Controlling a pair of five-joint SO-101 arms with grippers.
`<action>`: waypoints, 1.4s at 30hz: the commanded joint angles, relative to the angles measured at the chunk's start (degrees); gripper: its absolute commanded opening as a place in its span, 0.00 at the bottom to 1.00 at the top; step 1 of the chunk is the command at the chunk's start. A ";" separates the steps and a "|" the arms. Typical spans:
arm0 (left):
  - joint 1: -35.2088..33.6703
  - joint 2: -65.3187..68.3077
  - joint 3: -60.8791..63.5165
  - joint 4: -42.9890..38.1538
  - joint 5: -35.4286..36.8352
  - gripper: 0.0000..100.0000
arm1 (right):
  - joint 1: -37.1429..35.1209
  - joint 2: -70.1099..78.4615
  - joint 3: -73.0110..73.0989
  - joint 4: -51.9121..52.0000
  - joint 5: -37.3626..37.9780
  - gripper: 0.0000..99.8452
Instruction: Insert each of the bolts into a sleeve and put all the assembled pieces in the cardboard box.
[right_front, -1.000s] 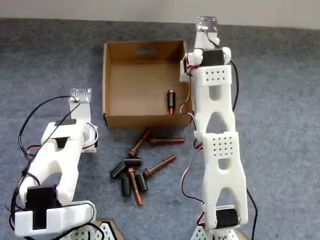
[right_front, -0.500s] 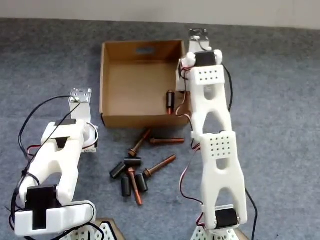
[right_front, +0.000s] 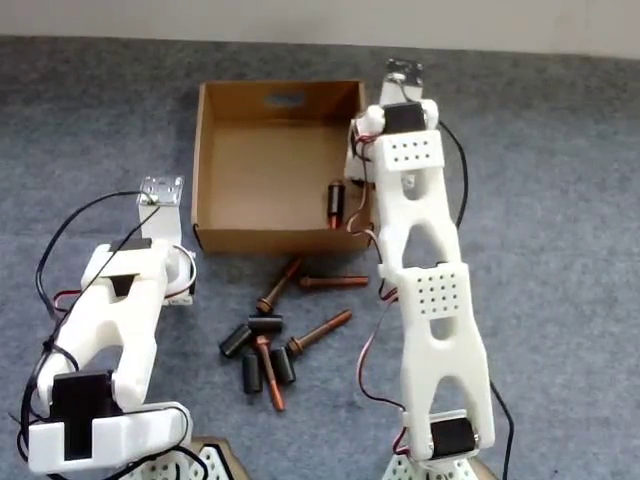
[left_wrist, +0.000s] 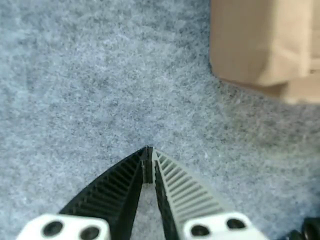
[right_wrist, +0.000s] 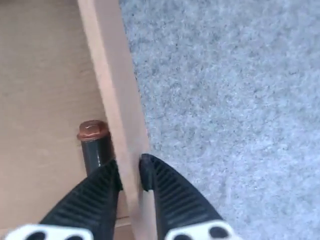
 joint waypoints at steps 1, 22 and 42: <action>-0.57 0.31 -1.45 0.44 -0.53 0.03 | -1.10 -1.45 -0.57 0.75 0.88 0.08; -0.57 0.31 -1.45 0.44 -0.53 0.03 | -1.98 -33.98 15.69 1.10 1.23 0.13; -9.01 -0.22 -1.89 -0.79 7.21 0.03 | -23.69 -89.27 118.20 -33.27 16.44 0.13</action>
